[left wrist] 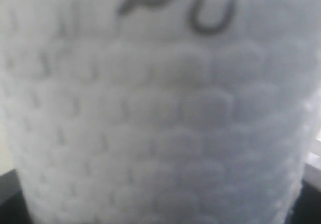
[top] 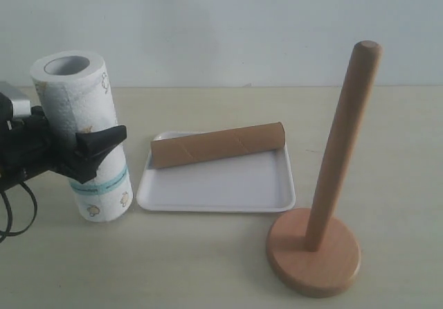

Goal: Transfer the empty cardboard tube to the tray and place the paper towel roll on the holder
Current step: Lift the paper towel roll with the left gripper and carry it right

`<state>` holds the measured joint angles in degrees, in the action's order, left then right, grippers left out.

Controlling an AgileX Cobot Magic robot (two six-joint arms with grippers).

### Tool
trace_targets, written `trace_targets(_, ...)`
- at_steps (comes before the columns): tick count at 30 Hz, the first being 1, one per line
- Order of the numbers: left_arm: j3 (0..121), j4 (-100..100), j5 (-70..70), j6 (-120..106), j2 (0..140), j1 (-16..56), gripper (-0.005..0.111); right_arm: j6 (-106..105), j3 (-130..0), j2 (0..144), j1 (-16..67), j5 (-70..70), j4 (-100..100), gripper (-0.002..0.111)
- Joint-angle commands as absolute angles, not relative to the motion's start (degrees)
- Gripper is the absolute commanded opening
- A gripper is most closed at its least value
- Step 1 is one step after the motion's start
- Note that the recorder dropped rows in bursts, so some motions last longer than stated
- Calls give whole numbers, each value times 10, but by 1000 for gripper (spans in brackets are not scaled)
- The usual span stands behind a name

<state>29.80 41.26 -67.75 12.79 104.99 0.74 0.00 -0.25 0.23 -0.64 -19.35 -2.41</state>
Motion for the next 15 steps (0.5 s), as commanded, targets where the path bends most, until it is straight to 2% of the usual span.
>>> trace_targets(1, 299, 416, -657, 133, 948, 6, 4, 0, 0, 0, -10, -191, -24, 0)
trace_targets(5, 299, 502, -556, 268, 817, 6, 4, 0, 0, 0, -10, -191, -24, 0)
trace_targets(9, 299, 595, -561, 395, 724, 6, 4, 0, 0, 0, -10, -191, -24, 0)
trace_targets(15, 305, 596, -570, 498, 660, 7, 4, 0, 0, 0, -10, -191, -24, 0)
